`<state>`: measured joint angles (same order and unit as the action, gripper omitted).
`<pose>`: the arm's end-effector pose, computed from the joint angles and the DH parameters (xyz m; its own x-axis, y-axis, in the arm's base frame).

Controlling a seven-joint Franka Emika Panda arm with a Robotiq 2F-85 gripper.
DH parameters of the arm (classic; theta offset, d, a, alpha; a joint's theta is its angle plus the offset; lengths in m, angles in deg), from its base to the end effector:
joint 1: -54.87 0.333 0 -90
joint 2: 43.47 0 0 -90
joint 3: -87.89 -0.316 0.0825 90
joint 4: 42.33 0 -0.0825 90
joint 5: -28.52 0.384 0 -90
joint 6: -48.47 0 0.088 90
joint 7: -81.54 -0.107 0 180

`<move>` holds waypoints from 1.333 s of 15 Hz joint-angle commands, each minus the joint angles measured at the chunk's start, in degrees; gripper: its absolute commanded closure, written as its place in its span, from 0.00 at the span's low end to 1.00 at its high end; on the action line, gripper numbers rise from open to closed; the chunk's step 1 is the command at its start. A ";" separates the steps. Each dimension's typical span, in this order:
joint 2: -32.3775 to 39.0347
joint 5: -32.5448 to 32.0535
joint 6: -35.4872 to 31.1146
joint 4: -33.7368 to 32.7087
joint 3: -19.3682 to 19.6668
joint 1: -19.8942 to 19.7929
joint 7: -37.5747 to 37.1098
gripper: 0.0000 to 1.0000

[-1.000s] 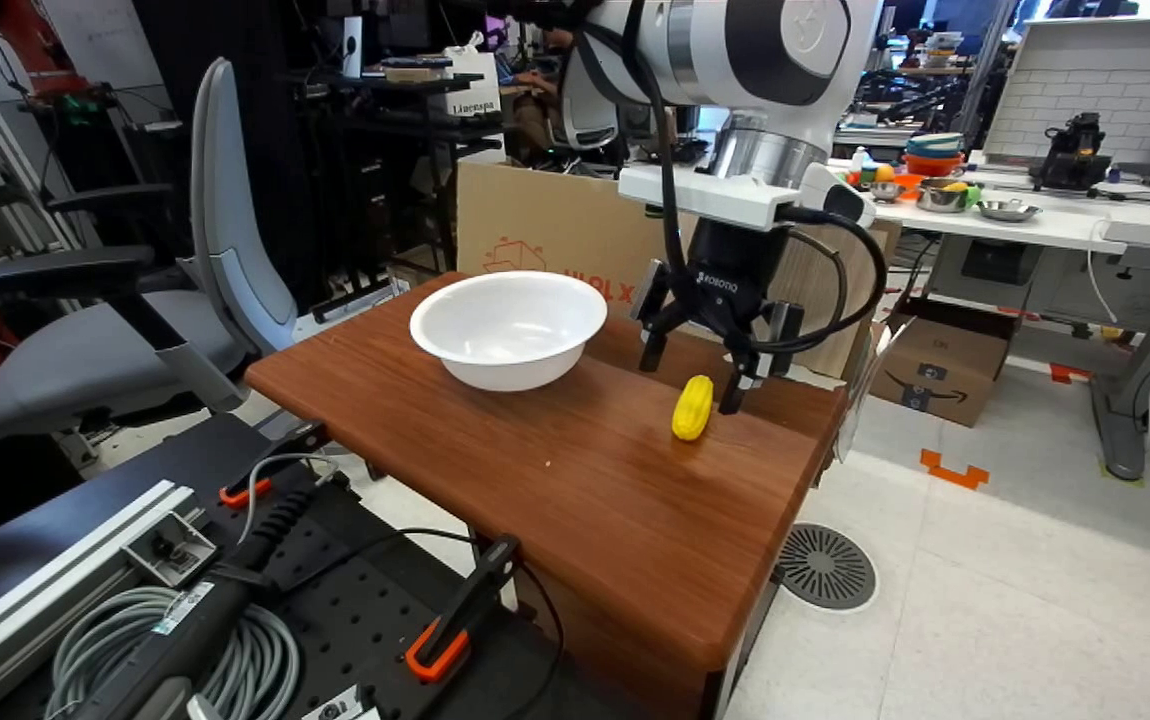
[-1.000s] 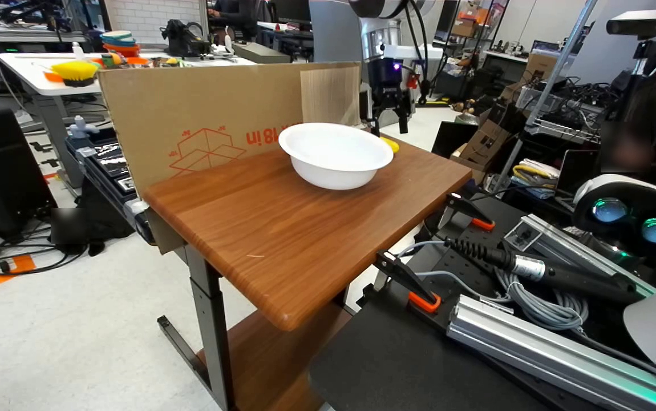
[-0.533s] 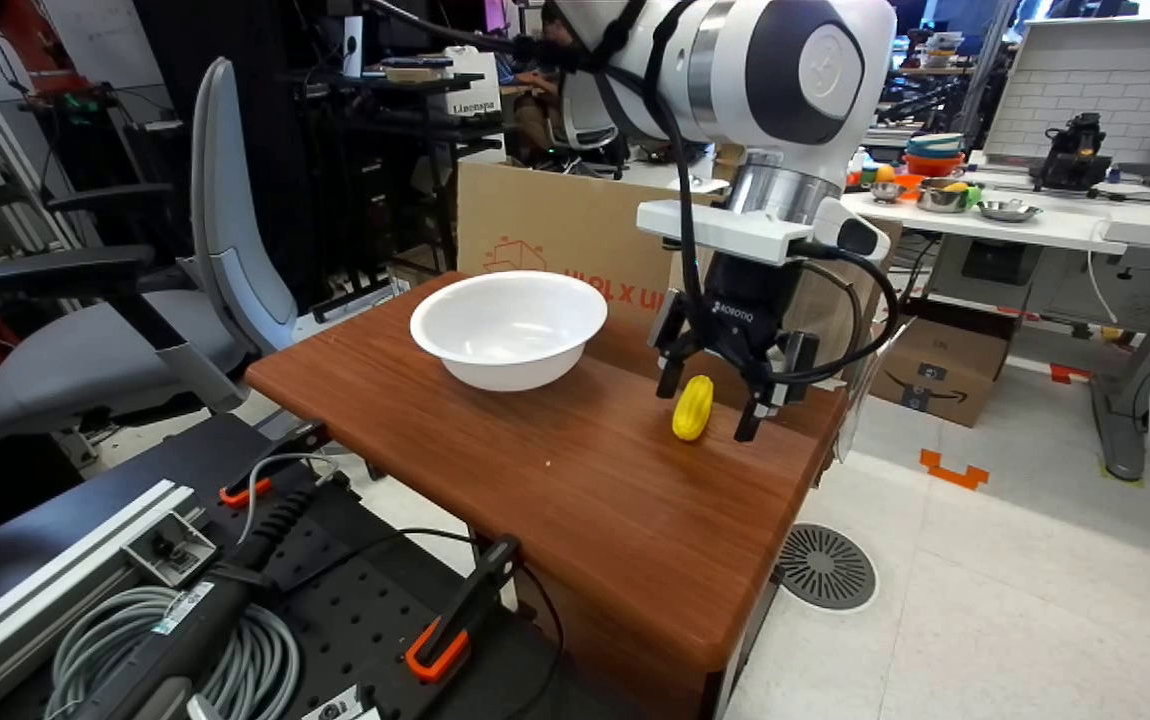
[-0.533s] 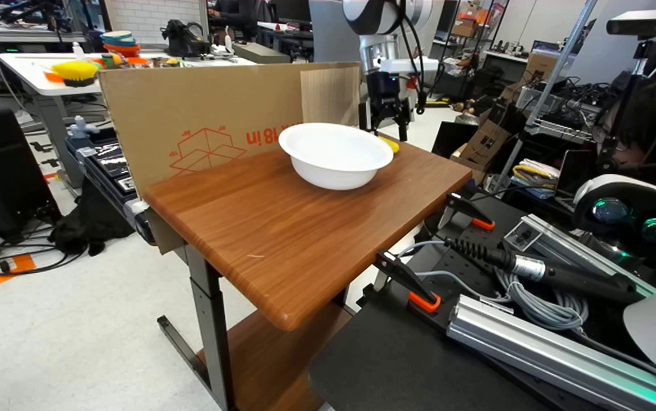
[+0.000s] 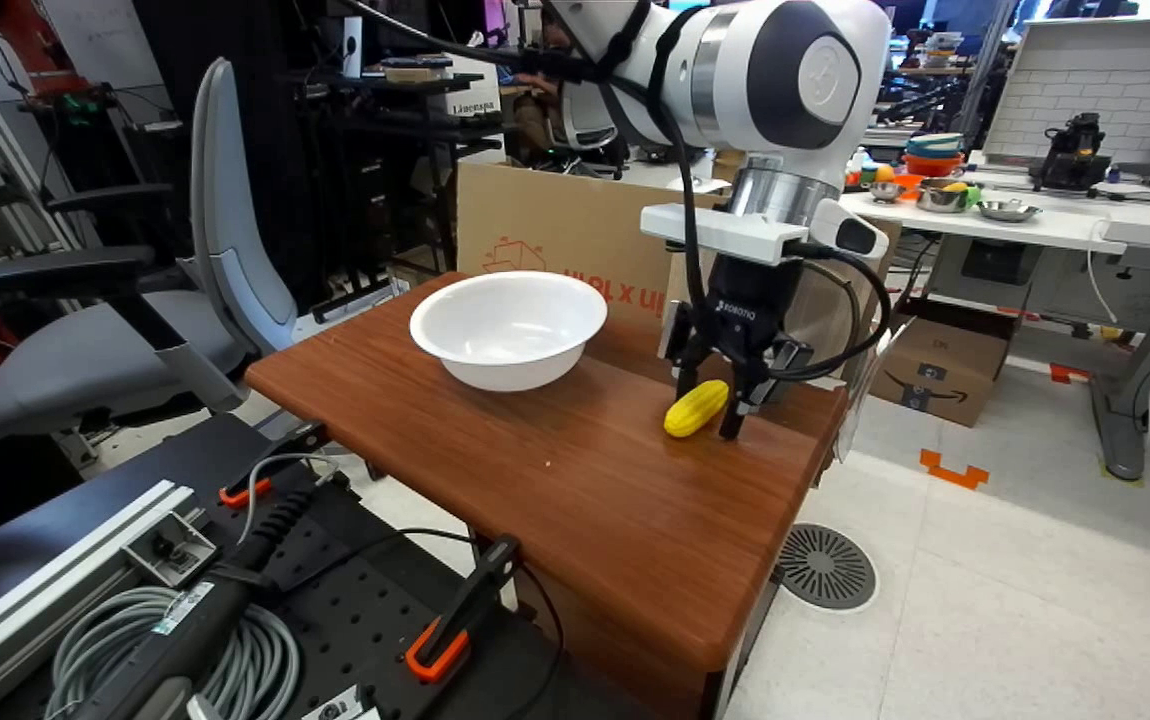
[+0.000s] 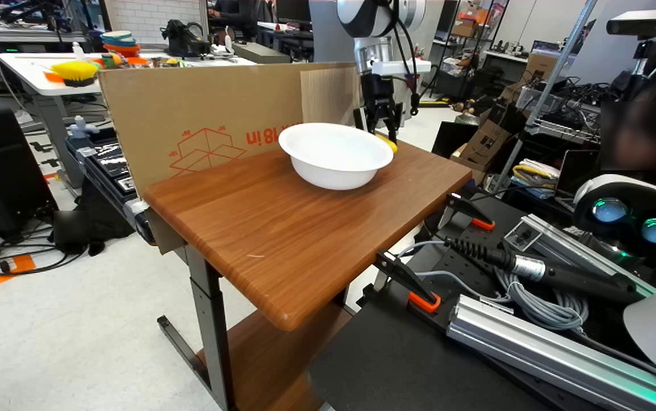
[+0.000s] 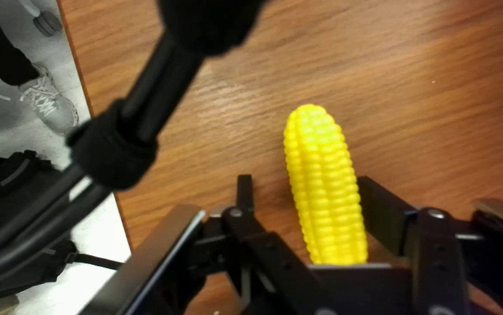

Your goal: Put the corn in the bowl

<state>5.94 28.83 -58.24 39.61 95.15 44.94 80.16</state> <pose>0.6463 -0.1866 0.1537 0.8641 -0.2935 -0.4089 -0.2765 -0.9556 0.1018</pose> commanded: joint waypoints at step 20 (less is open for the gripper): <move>-35.54 7.51 -20.25 35.56 -9.42 10.88 -4.33 0.93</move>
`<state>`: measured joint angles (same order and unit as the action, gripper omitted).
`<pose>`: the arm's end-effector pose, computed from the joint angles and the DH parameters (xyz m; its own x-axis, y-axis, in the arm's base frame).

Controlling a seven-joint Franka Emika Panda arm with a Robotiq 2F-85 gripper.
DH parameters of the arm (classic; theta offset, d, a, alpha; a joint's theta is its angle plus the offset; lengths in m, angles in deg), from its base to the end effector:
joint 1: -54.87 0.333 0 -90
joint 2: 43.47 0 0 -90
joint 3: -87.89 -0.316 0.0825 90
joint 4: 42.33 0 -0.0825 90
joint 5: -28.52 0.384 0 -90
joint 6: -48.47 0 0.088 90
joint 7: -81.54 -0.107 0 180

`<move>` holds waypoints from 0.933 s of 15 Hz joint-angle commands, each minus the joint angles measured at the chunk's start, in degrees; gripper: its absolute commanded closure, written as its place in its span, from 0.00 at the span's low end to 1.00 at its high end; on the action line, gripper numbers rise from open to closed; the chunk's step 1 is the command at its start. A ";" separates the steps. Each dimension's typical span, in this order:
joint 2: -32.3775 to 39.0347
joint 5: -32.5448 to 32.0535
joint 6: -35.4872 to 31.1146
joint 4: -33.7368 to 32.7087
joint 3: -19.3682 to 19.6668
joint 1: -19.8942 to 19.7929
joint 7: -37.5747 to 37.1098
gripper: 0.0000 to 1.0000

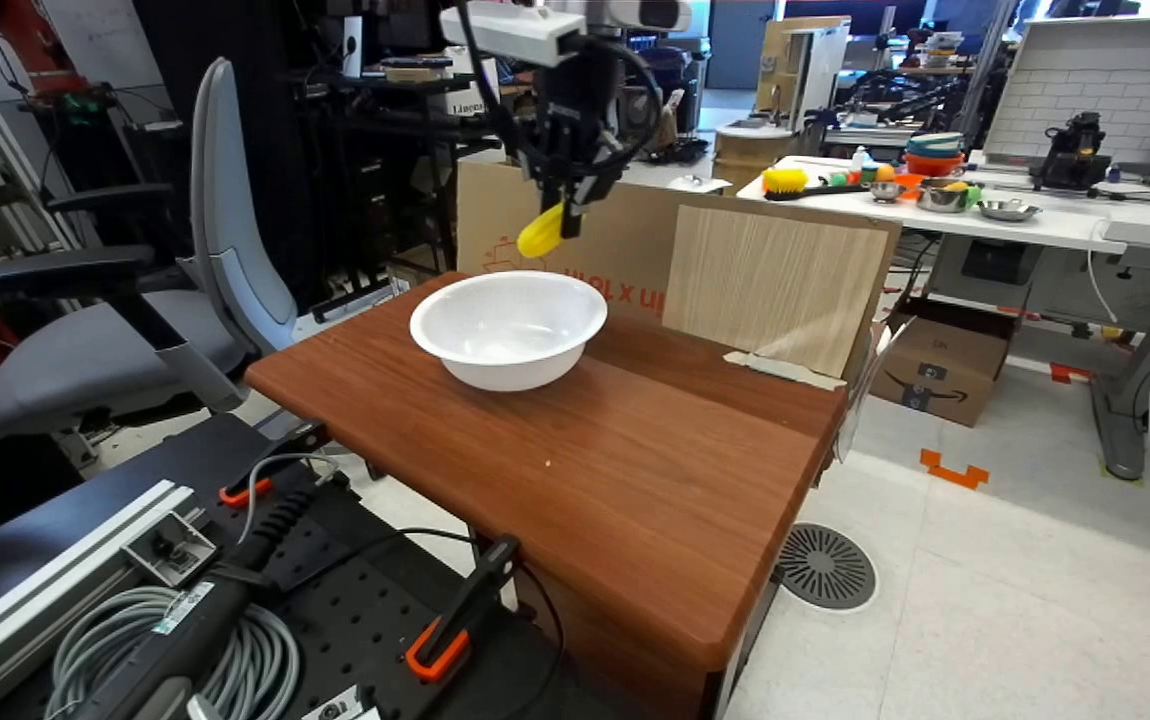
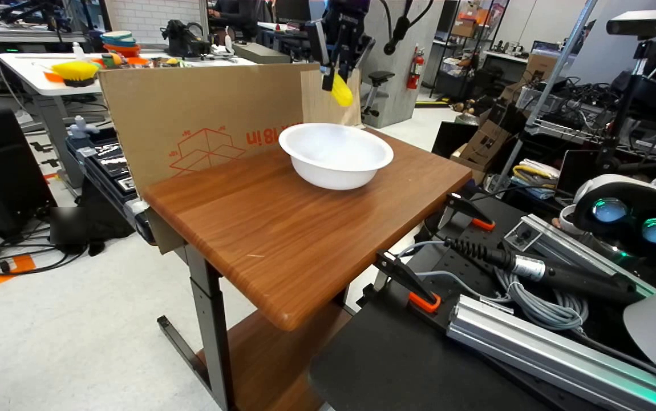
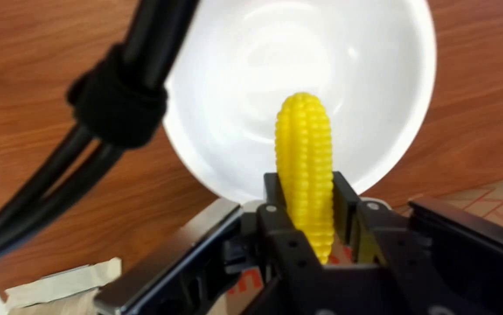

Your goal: Put the corn in the bowl

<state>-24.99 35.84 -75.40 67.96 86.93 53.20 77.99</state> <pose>0.6082 -0.0029 0.3166 0.9848 -0.1448 -0.0956 -0.1542 -0.9831 -0.0989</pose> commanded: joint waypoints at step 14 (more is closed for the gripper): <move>5.81 -2.13 -8.86 6.47 2.93 6.41 -17.74 0.93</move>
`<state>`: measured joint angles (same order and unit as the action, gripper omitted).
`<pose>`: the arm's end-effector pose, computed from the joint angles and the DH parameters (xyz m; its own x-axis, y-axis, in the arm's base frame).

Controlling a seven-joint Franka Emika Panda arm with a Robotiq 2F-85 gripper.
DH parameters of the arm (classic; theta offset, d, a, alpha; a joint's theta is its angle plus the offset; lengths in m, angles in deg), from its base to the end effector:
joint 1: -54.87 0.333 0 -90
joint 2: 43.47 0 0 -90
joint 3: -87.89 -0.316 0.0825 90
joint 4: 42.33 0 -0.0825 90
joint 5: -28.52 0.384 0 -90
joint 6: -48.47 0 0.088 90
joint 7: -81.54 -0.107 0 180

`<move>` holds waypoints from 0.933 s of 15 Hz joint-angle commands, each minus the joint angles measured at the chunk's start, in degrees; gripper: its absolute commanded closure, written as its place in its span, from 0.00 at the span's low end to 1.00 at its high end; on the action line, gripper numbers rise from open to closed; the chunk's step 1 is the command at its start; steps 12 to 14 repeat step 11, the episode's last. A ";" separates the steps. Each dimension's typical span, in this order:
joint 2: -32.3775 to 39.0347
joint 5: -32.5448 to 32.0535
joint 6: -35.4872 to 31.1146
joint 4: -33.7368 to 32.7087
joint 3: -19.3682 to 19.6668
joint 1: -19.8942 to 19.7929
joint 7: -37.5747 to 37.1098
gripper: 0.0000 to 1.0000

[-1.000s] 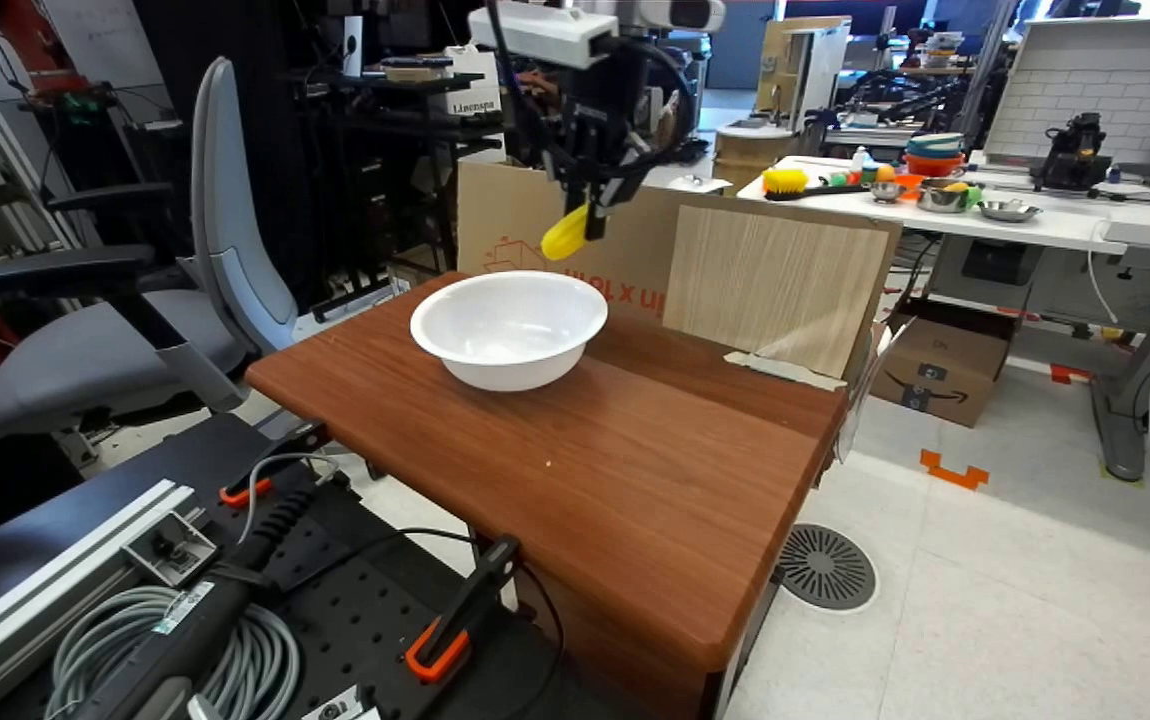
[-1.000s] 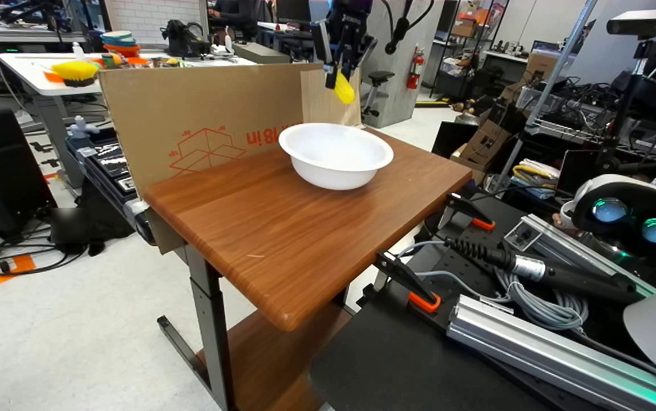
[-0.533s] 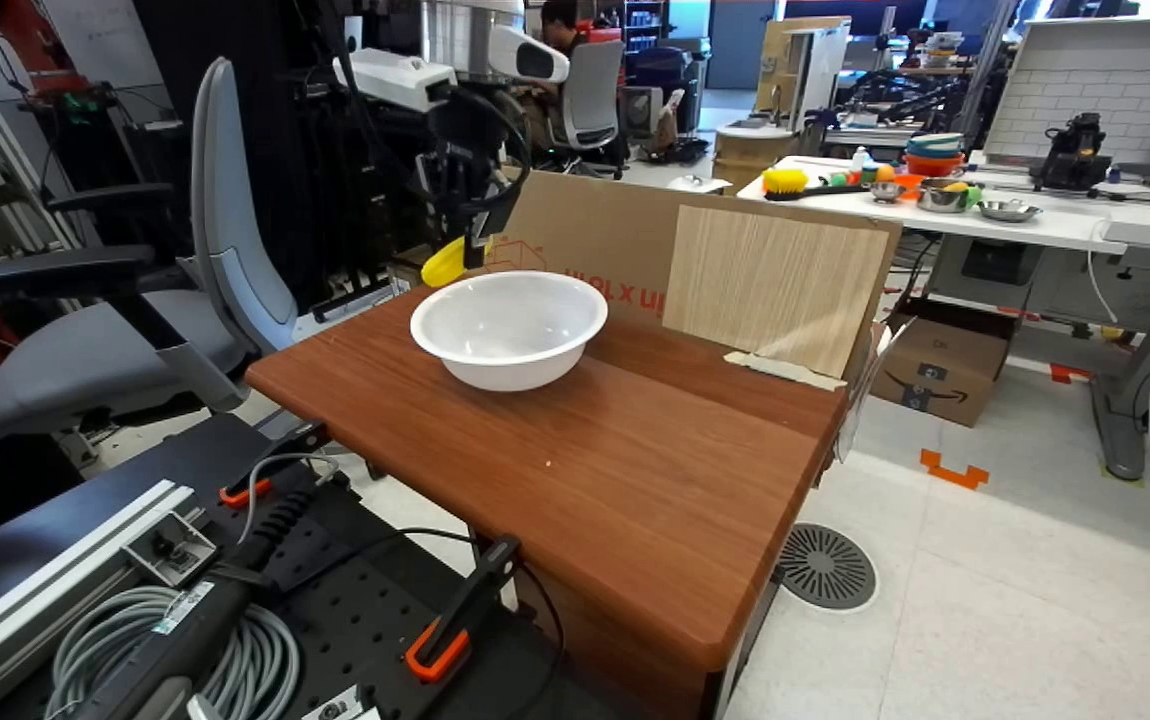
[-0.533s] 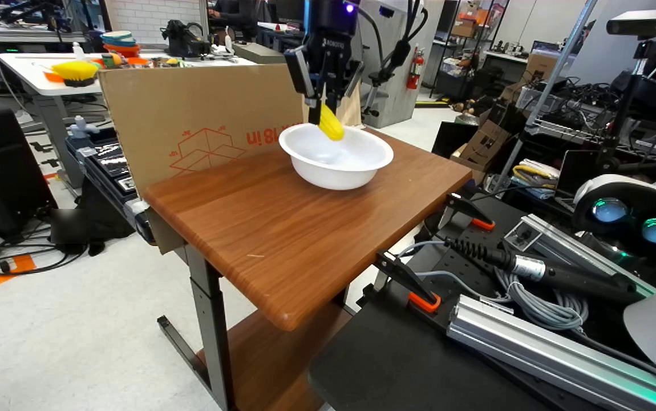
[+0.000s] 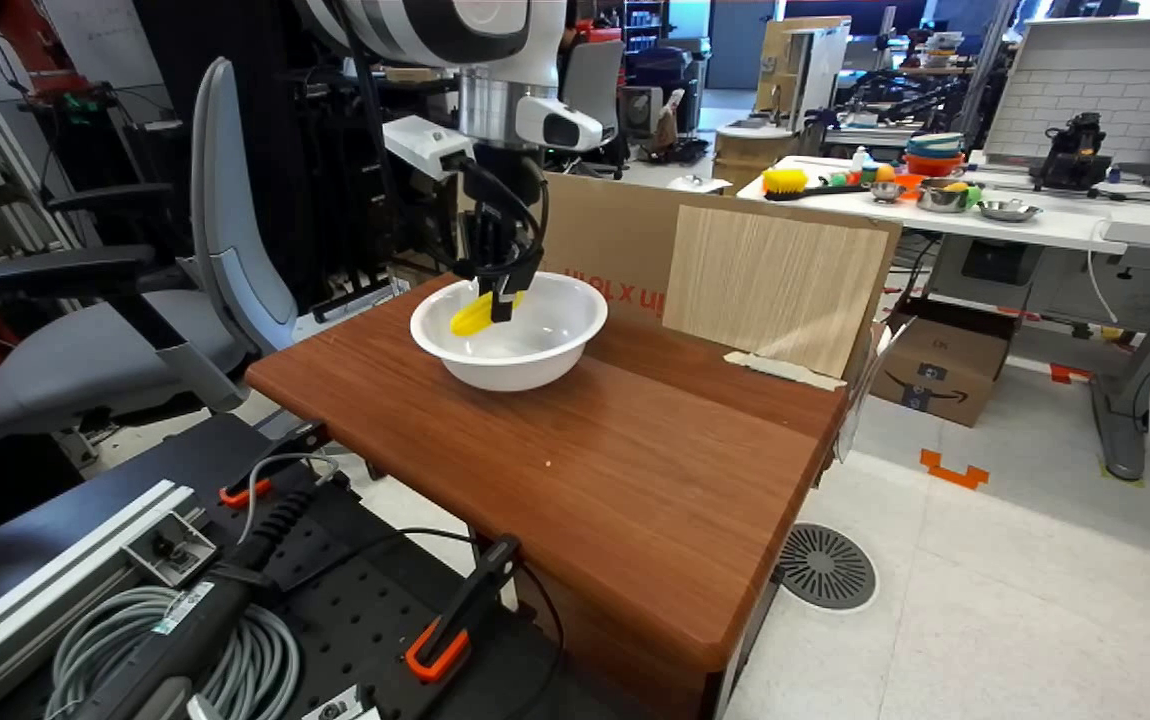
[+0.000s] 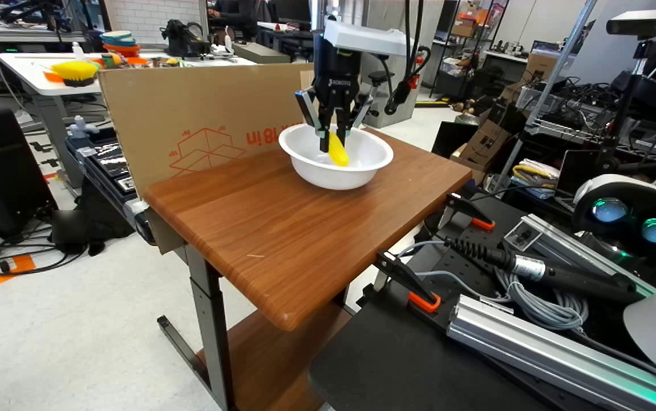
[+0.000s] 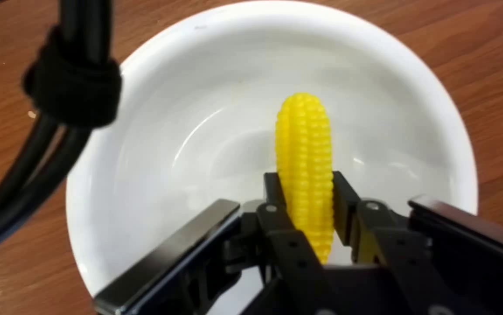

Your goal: Put the corn in the bowl

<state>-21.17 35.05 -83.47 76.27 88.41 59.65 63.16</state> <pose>0.5710 0.0449 0.2288 0.9328 -0.3170 -0.1717 -0.3242 -0.9459 -0.0149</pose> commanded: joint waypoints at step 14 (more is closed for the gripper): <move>-1.67 -0.96 2.32 -0.78 2.04 -0.50 -3.26 0.11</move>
